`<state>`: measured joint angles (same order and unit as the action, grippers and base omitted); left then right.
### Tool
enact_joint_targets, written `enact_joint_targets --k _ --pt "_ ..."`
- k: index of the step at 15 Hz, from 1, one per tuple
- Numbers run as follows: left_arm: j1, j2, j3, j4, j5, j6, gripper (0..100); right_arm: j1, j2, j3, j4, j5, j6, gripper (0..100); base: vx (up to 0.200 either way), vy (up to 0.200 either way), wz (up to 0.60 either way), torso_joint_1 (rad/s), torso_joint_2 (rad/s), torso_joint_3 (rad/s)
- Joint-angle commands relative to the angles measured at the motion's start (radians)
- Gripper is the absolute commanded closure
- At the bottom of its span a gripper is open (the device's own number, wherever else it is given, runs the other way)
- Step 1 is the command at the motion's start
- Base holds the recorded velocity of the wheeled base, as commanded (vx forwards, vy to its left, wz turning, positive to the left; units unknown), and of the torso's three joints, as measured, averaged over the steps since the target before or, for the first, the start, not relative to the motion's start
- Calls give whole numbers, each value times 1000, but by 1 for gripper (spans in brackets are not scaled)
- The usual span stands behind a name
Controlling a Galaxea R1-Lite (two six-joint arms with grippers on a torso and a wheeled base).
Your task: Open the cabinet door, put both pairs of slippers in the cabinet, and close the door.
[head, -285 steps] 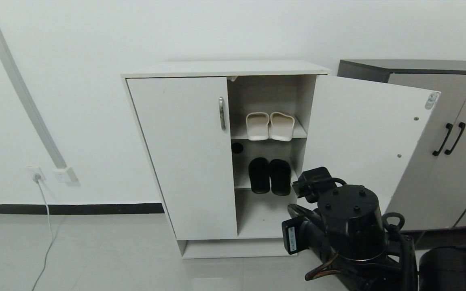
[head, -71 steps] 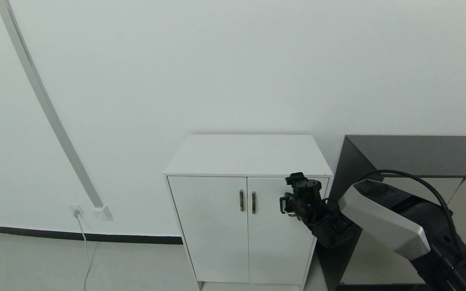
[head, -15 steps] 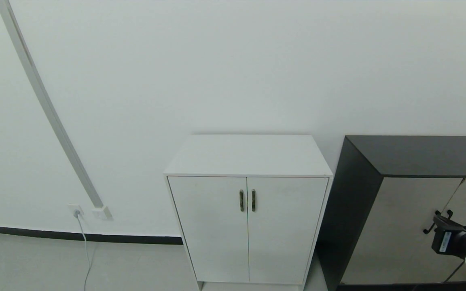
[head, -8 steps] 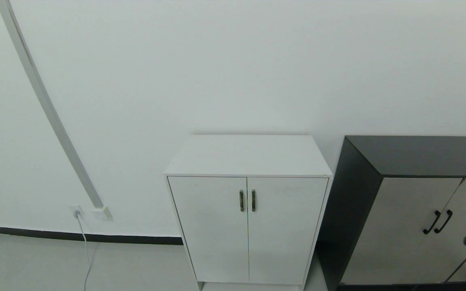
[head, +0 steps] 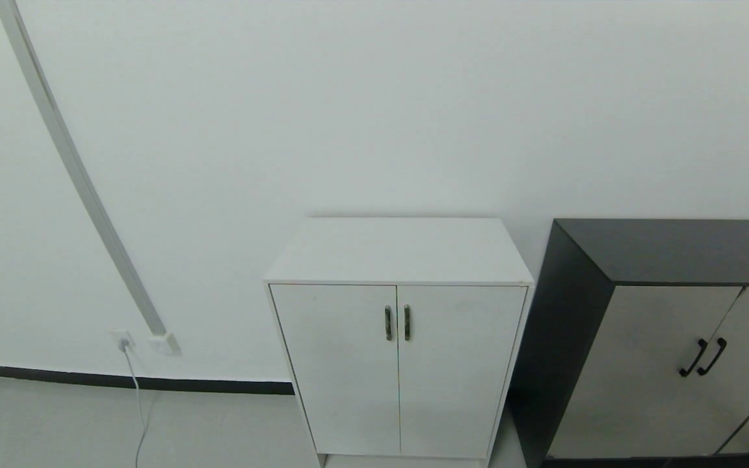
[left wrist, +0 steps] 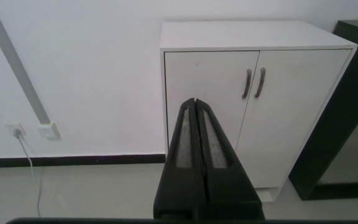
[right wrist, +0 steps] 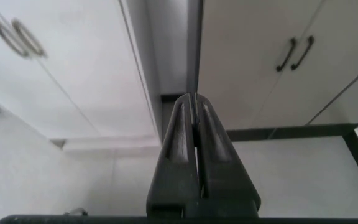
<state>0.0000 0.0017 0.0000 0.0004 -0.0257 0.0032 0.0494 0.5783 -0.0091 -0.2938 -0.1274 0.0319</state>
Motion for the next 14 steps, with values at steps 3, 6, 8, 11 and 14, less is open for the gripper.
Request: enact_joint_targets --k 3,6,8,11,14 --pt "0 0 0 1 1 0 100 6 -354 -18 248 0 0 100 0 0 0 0 0 0" --pt "0 0 0 1 0 0 100 9 -426 -26 315 2 -1 100 0 0 0 0 0 0" --pt "0 0 0 0 0 0 100 14 -436 -26 320 2 -1 100 0 0 0 0 0 0" --pt "0 0 0 1 1 0 100 15 -439 -26 320 0 0 100 0 0 0 0 0 0" --pt "0 0 0 1 1 0 100 15 -486 -23 315 -4 2 100 0 0 0 0 0 0"
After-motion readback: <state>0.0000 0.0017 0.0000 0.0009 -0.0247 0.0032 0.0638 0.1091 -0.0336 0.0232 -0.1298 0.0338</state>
